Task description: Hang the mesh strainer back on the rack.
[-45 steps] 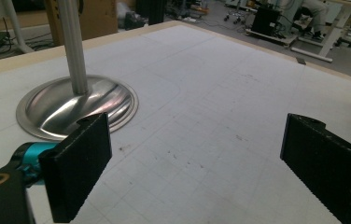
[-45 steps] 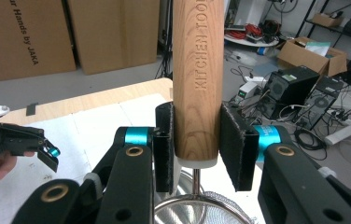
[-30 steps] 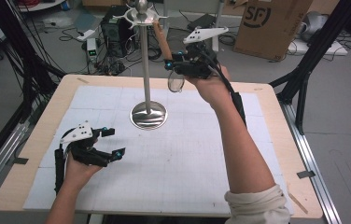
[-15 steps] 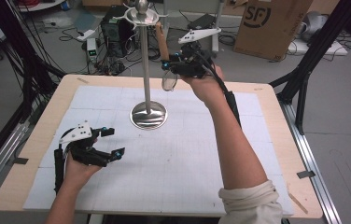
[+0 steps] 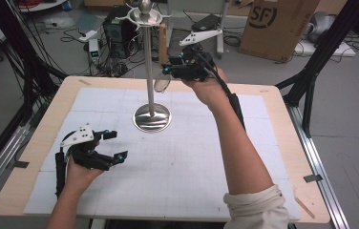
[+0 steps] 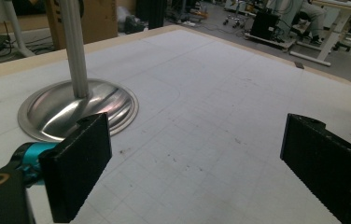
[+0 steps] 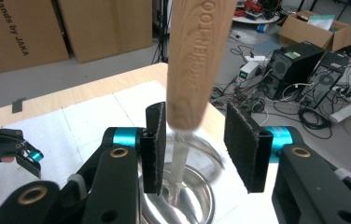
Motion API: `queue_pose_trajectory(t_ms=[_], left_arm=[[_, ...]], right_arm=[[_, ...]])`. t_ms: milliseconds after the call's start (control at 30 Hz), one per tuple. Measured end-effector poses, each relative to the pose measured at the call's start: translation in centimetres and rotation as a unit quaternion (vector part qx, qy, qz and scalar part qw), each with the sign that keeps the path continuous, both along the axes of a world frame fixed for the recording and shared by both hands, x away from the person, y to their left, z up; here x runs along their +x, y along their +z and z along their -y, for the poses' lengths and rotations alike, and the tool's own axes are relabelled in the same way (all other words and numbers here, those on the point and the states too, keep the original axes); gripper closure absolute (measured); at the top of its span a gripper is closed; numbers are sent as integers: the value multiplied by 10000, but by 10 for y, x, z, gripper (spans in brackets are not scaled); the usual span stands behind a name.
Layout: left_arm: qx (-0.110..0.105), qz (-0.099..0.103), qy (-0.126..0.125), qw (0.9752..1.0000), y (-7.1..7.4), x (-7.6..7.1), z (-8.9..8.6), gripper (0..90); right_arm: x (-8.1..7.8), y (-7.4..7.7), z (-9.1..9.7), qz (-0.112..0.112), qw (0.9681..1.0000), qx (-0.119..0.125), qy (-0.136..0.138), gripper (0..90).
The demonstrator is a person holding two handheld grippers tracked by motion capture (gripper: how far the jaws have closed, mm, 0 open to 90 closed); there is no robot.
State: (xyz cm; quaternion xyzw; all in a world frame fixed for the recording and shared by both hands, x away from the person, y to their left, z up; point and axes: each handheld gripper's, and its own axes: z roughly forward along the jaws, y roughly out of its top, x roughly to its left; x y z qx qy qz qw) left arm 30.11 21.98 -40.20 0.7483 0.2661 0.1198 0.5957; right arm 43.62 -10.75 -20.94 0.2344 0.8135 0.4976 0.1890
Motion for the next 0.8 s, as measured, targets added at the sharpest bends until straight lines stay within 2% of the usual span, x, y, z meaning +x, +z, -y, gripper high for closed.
queue_pose_trajectory(t_ms=[200,267,433,633,800], left_arm=[[7,12,4,10000,0,0,-1,93],[-7,22,3,10000,1,0,-1,93],[-2,12,-7,10000,0,0,1,93],[43,25,-9,10000,0,0,1,93],[27,4,-16,10000,0,-1,2,93]], right_arm=[[-7,4,5,76,9999,114,19,548],[-13,3,9,166,9998,138,48,533],[-23,-1,22,211,9995,221,75,513],[-34,-3,37,298,9993,202,78,502],[-40,-9,46,319,9994,96,105,480]])
